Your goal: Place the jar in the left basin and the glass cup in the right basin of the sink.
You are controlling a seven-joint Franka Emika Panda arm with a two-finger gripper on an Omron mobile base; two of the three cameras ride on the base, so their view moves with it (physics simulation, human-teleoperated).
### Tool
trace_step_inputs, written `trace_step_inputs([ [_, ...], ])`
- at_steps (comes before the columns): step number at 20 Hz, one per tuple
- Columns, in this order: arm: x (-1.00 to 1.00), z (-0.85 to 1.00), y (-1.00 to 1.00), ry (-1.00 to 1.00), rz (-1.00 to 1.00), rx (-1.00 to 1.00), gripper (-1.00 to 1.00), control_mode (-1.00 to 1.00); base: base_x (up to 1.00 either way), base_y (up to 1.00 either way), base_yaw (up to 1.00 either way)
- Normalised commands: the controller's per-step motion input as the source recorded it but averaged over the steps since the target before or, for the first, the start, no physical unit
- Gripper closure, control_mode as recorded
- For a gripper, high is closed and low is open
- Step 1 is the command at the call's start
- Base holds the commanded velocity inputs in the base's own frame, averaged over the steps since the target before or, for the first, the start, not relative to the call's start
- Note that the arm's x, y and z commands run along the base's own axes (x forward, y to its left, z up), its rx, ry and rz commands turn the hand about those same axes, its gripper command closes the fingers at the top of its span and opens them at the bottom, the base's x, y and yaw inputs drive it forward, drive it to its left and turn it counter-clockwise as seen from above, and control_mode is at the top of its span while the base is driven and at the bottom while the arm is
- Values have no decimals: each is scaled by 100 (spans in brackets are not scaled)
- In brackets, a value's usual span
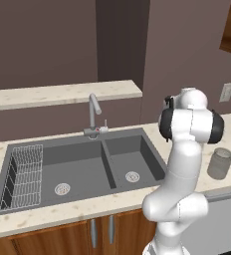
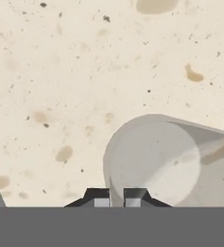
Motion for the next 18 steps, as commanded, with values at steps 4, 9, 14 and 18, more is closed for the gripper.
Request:
trace_step_inputs([
  [4, -30, 28, 0, 12, 0, 0, 100, -100, 0, 0, 0],
  [9, -36, 23, 2, 12, 0, 0, 100, -100, 0, 0, 0],
  [14, -35, 23, 9, 8, 0, 0, 100, -100, 0, 0, 0],
  [18, -28, 27, 11, 11, 0, 0, 100, -100, 0, 0, 0],
])
